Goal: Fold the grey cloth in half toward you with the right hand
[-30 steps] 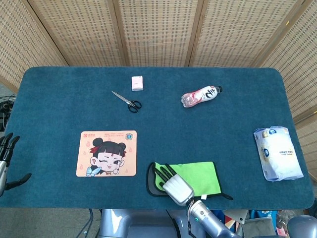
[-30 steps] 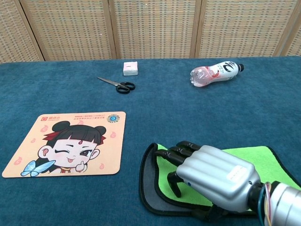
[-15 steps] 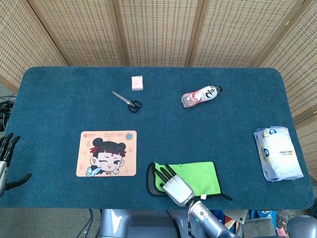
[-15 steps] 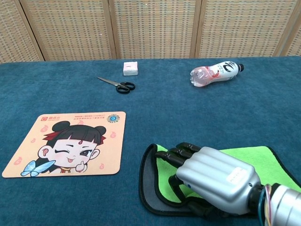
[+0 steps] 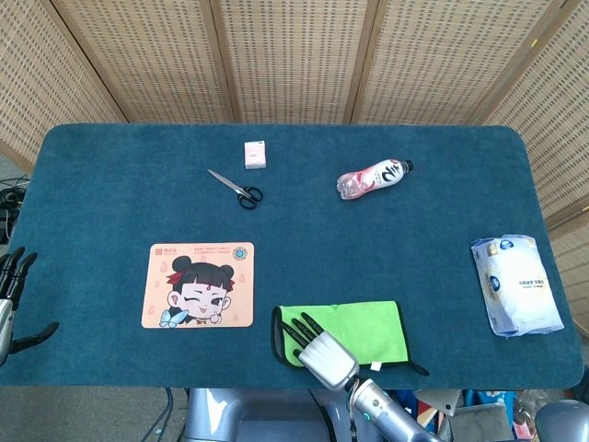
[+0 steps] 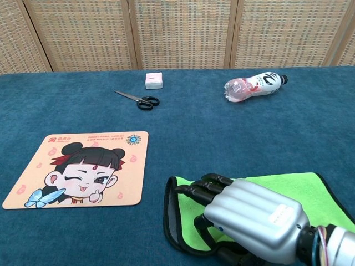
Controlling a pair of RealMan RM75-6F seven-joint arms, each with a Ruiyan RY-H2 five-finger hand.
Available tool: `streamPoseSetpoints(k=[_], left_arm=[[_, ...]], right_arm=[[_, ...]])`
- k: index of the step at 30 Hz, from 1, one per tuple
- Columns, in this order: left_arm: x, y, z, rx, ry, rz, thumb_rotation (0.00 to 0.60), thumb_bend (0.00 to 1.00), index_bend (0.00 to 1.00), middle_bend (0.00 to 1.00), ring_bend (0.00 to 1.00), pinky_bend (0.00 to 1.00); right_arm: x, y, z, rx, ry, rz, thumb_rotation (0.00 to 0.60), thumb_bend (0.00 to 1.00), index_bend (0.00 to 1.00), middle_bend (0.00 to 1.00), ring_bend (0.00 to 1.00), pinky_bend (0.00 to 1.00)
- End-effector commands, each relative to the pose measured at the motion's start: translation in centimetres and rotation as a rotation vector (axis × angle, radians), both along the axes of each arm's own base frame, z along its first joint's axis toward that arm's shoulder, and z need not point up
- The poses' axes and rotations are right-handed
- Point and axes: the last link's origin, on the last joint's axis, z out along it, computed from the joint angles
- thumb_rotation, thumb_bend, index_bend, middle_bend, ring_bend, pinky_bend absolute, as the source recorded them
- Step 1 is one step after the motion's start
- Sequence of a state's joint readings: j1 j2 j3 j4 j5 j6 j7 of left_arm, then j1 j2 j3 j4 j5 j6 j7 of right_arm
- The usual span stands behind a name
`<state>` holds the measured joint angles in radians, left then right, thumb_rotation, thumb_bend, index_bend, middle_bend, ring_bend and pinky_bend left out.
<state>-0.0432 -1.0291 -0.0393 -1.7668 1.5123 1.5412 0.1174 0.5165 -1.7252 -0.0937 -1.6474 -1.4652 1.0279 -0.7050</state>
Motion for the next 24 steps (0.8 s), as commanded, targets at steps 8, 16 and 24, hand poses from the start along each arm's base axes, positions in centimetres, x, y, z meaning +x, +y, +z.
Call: streamPoseSetpoints(k=[8, 16, 24], left_arm=[[0.0, 0.0, 0.0, 0.0, -0.002, 0.001, 0.6, 0.15, 0.0, 0.0, 0.0, 0.0], [0.0, 0.0, 0.1, 0.002, -0.002, 0.001, 0.6, 0.15, 0.0, 0.0, 0.0, 0.0], [0.0, 0.0, 0.0, 0.0, 0.0, 0.003, 0.6, 0.15, 0.0, 0.0, 0.0, 0.0]], right_arm=[[0.8, 0.4, -0.3, 0.016, -0.021, 0.003, 0.6, 0.53, 0.56, 0.0, 0.0, 0.0], [1.0, 0.5, -0.6, 0.015, -0.015, 0.008, 0.6, 0.5, 0.46, 0.0, 0.0, 0.0], [1.3, 0.5, 0.2, 0.03, -0.036, 0.004, 0.6, 0.07, 0.0, 0.0, 0.0, 0.0]])
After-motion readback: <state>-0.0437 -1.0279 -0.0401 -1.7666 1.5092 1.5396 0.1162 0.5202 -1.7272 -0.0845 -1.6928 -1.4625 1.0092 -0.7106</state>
